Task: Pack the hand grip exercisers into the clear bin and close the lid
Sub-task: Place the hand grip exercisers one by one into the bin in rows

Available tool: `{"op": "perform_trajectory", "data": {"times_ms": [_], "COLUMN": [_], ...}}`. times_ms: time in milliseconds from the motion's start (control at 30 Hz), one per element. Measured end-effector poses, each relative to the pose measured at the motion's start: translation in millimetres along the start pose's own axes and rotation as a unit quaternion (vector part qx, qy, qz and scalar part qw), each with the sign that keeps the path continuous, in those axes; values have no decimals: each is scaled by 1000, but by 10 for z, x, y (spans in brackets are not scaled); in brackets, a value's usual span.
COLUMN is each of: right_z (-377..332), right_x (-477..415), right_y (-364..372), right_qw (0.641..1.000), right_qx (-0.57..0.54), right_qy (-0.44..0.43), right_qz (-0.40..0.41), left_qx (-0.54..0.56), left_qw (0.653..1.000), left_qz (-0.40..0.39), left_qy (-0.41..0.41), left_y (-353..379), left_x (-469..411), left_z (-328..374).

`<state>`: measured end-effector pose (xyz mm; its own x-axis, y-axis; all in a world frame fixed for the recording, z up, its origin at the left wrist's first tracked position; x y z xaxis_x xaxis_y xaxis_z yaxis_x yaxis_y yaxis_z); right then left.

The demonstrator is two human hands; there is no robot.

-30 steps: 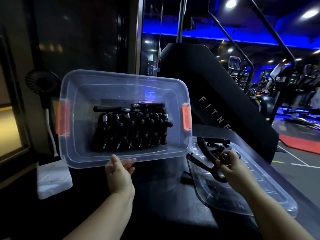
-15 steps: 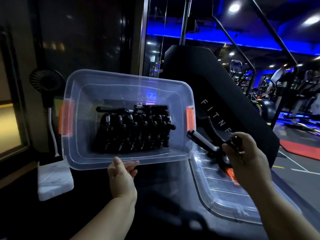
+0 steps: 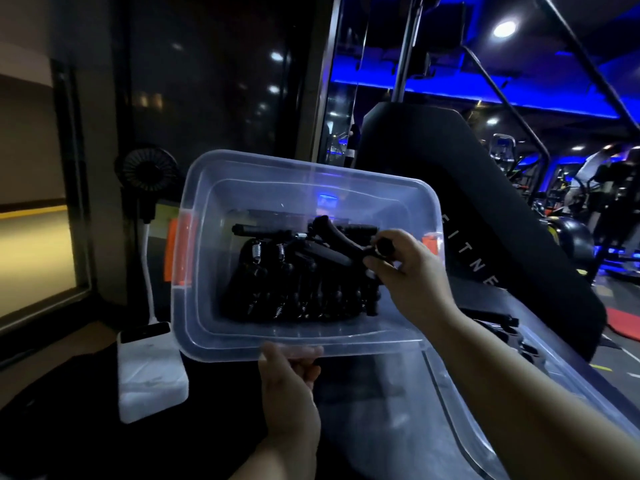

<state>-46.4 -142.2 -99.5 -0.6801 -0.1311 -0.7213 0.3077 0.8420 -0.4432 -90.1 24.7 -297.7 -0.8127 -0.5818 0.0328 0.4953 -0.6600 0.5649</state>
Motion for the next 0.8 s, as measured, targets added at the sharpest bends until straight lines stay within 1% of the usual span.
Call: {"op": "perform_trajectory", "data": {"times_ms": [133,267,367,467,633,733,800], "right_z": [-192,-355,-386,-313,-104,-22,29], "right_x": [-316,-631,-807,-931,-1048,-1062,-1056], "right_y": [415,827,1111,1334,1592,1721,1808], "right_qw": [1000,997,995,994,993,992,989], "right_qx": [15,52,77,82,89,83,98], "right_qy": [-19,-52,-61,-42,20,34,40], "right_qz": [-3,-16,-36,-54,-72,-85,-104], "left_qx": [18,23,20,20,4,-13,-20], "left_qw": [1000,1000,1000,1000,1000,1000,999], "left_qz": [-13,-1,6,2,-6,-11,-19], "left_qy": [-1,-7,-14,-22,-13,-20,-23], "left_y": [20,26,20,28,43,38,44], "left_x": [-40,-65,-67,-51,-17,-17,-8], "left_z": [-55,-101,-113,-107,-40,-28,-20]}}
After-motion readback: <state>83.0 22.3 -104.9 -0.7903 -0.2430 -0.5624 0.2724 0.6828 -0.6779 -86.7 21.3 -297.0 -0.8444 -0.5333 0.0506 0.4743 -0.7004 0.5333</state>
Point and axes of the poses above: each hand's wrist, its own x-axis away from the middle knuckle, its own y-axis out of the palm, z = x × y, the point moved 8 cm from there along -x, towards the middle knuckle, and after that the axes turned 7 degrees about -x, right-handed, at the moved point
